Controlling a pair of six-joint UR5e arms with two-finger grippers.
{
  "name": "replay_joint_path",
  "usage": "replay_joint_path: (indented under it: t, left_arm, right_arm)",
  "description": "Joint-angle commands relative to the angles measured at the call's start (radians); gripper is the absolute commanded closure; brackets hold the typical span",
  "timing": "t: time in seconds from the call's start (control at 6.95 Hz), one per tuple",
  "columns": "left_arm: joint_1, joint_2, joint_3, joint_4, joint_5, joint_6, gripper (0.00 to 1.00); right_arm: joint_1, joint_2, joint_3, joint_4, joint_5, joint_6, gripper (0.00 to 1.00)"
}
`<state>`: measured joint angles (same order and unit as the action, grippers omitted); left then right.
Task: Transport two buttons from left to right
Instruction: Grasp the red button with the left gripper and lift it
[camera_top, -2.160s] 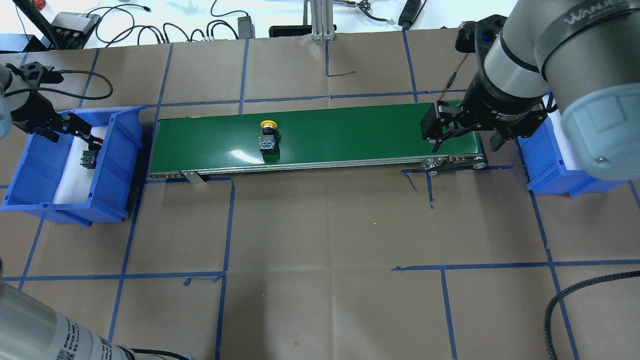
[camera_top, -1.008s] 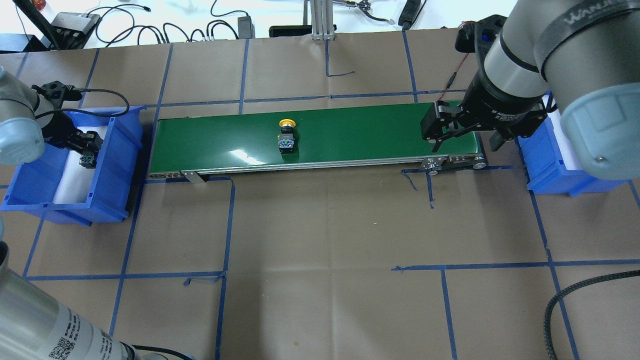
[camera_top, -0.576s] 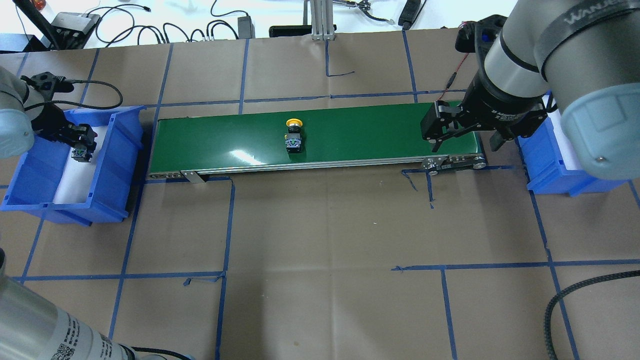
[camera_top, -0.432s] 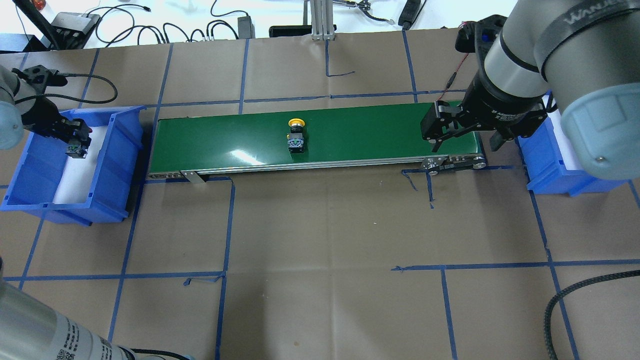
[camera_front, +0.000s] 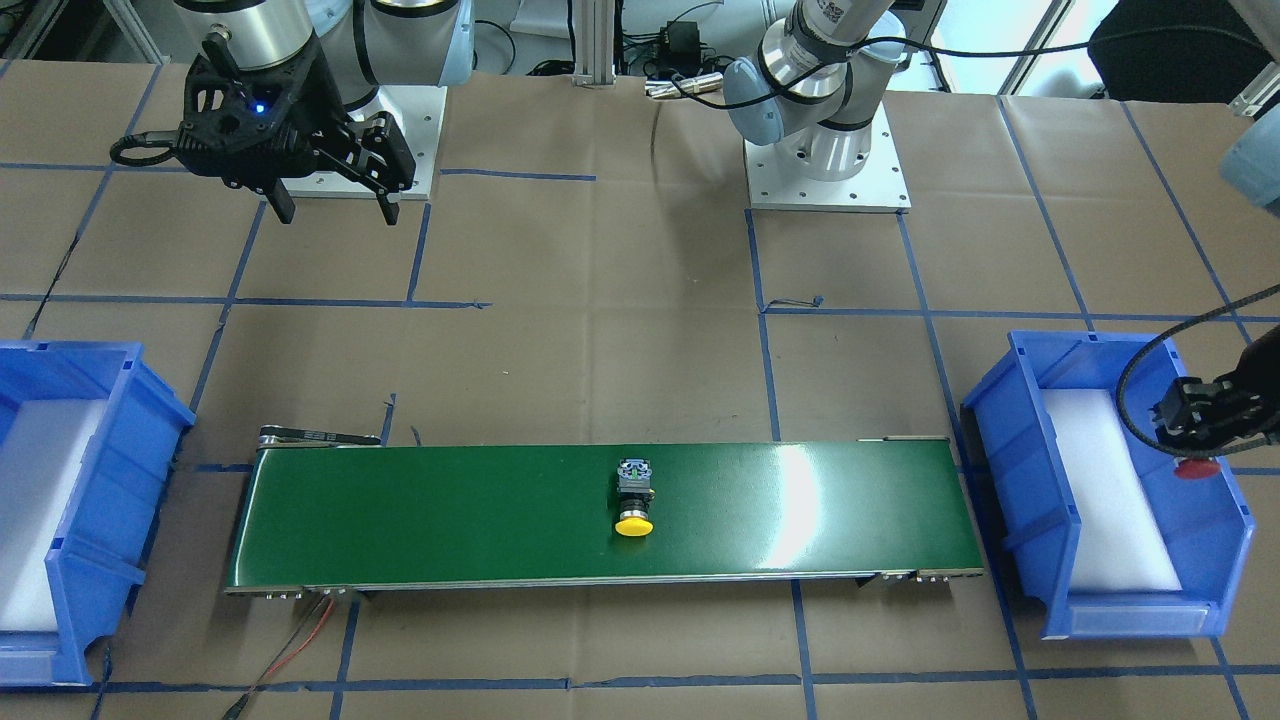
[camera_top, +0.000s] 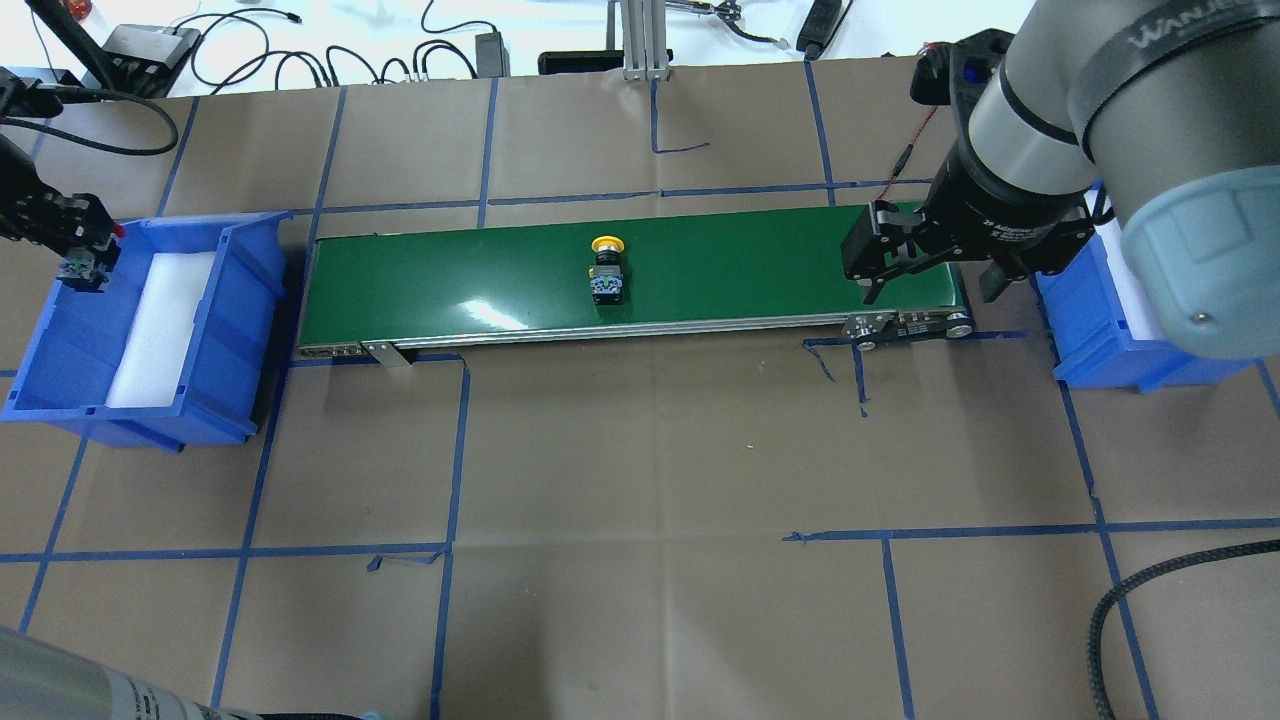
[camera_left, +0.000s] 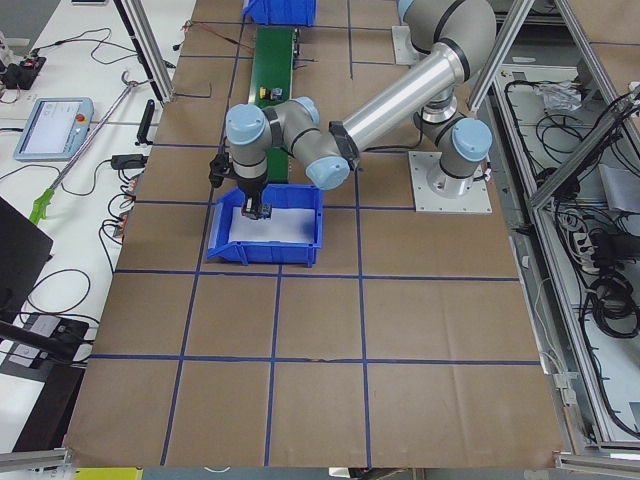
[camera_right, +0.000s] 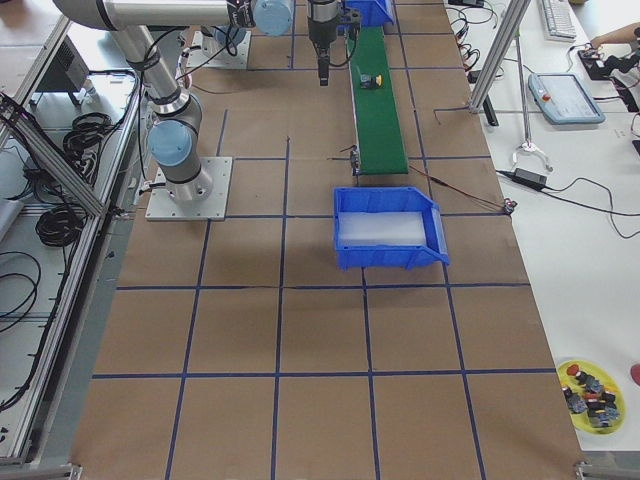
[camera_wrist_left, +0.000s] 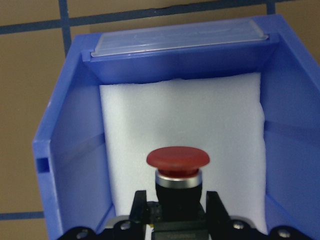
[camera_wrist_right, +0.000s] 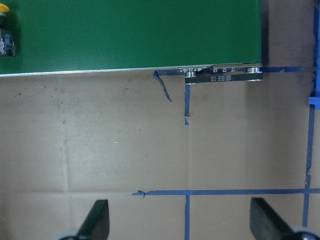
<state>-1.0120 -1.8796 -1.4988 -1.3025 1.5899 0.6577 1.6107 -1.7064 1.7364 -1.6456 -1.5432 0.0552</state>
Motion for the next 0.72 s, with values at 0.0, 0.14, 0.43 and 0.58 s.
replay_joint_path:
  t: [0.0, 0.14, 0.43, 0.58]
  left_arm:
    - [-0.029, 0.065, 0.019, -0.102, -0.001, -0.056, 0.92]
    - [-0.083, 0.074, 0.017, -0.104, -0.005, -0.103, 0.92]
    - [-0.254, 0.074, 0.014, -0.103, -0.007, -0.341, 0.92]
    - [-0.336, 0.070, 0.011, -0.101, -0.001, -0.459, 0.92]
  right_arm:
    - [0.000, 0.001, 0.000, 0.000, 0.000, 0.000, 0.00]
    - [0.000, 0.005, 0.000, 0.001, 0.000, 0.000, 0.00]
    - [0.000, 0.008, -0.001, -0.003, 0.002, 0.002, 0.00]
    - [0.000, 0.008, 0.000, 0.001, 0.002, 0.000, 0.00]
